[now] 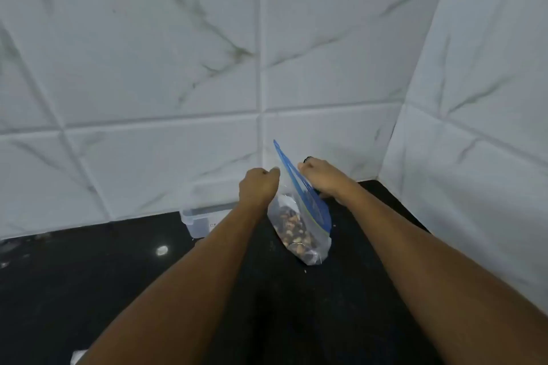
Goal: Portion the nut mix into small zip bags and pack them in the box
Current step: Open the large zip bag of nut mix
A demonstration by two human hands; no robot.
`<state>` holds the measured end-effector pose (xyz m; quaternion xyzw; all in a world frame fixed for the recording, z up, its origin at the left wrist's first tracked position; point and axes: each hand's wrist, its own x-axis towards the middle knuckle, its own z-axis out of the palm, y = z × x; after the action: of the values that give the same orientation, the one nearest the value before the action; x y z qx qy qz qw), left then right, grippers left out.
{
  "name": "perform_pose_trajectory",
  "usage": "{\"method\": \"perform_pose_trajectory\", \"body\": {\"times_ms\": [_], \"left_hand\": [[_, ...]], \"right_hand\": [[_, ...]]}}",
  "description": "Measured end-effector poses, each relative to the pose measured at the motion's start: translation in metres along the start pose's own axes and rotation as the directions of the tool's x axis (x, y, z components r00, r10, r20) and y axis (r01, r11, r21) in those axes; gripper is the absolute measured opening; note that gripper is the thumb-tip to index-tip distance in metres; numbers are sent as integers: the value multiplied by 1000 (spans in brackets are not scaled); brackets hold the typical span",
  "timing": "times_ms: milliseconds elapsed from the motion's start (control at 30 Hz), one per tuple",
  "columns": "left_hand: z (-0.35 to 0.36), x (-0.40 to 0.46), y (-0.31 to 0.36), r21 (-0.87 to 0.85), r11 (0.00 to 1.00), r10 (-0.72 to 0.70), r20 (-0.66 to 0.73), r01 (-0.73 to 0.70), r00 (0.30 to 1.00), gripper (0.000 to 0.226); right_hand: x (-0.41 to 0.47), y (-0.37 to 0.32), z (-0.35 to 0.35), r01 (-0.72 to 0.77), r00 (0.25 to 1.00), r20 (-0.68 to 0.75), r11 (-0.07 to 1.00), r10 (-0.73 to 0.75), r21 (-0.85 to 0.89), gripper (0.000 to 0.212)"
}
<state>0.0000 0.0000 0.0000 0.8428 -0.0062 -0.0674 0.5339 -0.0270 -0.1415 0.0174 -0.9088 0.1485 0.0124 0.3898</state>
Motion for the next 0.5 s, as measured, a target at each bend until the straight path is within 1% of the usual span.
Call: {"method": "perform_pose_trajectory", "body": {"times_ms": [67,133,200,300,400,500], "left_hand": [[11,0,-1,-155,983,-89,86,101,992,35],[21,-1,-1,-262,946,-153,168,194,974,33],[30,0,-3,-318,915,-185,219,249,958,34],[39,-1,-4,-354,894,-197,238,274,951,26],[43,-3,-3,-398,867,-227,218,299,949,10],[33,-3,5,-479,823,-232,205,304,951,8]], "right_hand": [[0,4,4,40,999,-18,998,-41,-51,34],[0,10,10,58,998,-18,996,-60,-68,32],[1,18,15,65,997,-25,997,-66,-41,29],[0,23,19,48,998,-53,997,-45,63,23],[1,27,21,16,992,-128,996,-4,92,17],[-2,19,11,2,986,-161,962,43,272,14]]}}
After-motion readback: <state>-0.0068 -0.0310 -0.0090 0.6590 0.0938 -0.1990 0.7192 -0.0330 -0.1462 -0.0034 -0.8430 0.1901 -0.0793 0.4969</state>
